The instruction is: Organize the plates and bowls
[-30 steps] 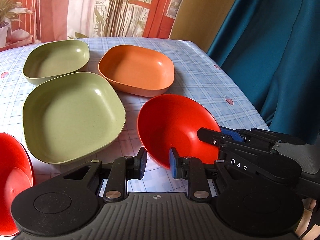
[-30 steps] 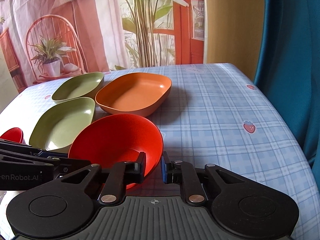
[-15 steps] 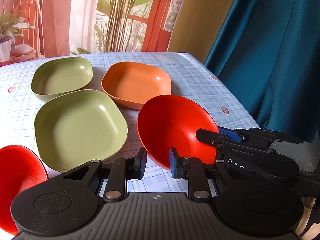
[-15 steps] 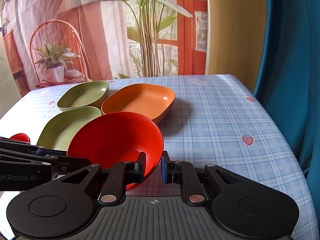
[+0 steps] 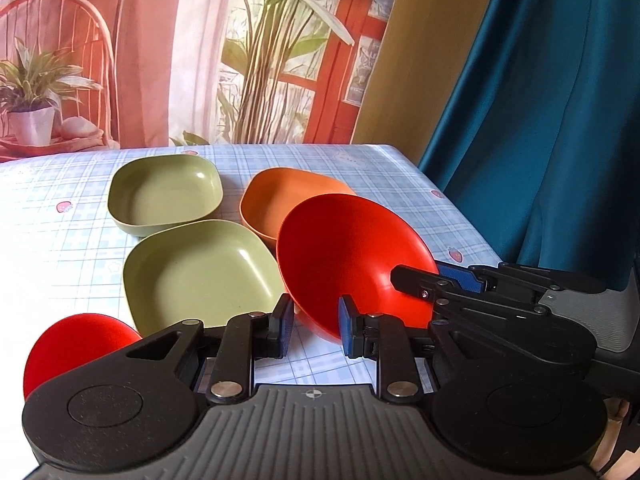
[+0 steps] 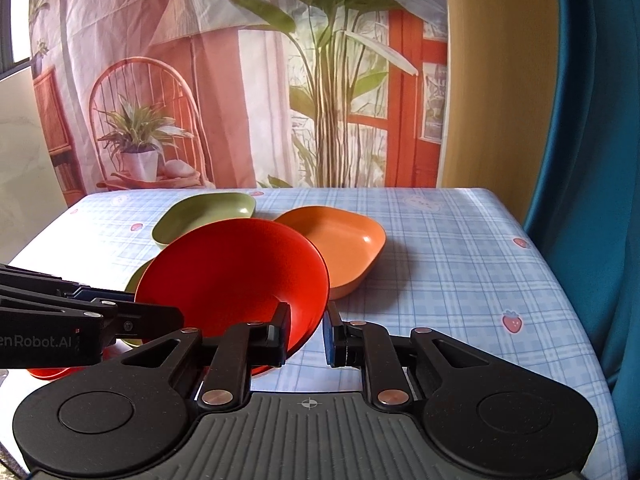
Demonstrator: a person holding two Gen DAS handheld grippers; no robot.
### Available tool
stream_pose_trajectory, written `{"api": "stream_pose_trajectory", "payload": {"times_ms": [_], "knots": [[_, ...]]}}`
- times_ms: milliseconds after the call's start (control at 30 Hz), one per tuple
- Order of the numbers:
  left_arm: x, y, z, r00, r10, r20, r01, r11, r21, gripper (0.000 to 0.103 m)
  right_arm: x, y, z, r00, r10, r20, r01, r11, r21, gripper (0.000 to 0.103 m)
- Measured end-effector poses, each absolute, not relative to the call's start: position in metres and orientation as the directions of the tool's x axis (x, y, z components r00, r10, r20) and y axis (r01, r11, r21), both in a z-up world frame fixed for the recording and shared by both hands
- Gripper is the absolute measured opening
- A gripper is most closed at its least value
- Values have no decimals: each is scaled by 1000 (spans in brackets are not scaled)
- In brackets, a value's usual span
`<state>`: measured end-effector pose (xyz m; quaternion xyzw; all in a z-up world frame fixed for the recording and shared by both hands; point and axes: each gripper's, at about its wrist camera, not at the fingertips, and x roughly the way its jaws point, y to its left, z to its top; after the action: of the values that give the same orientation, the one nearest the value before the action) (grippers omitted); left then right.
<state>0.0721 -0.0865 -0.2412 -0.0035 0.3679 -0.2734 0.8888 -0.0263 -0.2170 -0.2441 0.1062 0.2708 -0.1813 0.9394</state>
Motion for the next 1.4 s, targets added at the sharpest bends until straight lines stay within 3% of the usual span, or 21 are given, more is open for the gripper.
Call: {"api": "stream_pose_trajectory", "payload": {"times_ms": [633,1400], "knots": [[59,25,-210,687,-400,-607,318,916,-244,25,43,-124,-202,849,-104,-518,162,984,68,16],[56,66,-265,654,-319,-686,199,947,-252,25,77,-70,-253,773,-22,-634,49,998,25,17]]}}
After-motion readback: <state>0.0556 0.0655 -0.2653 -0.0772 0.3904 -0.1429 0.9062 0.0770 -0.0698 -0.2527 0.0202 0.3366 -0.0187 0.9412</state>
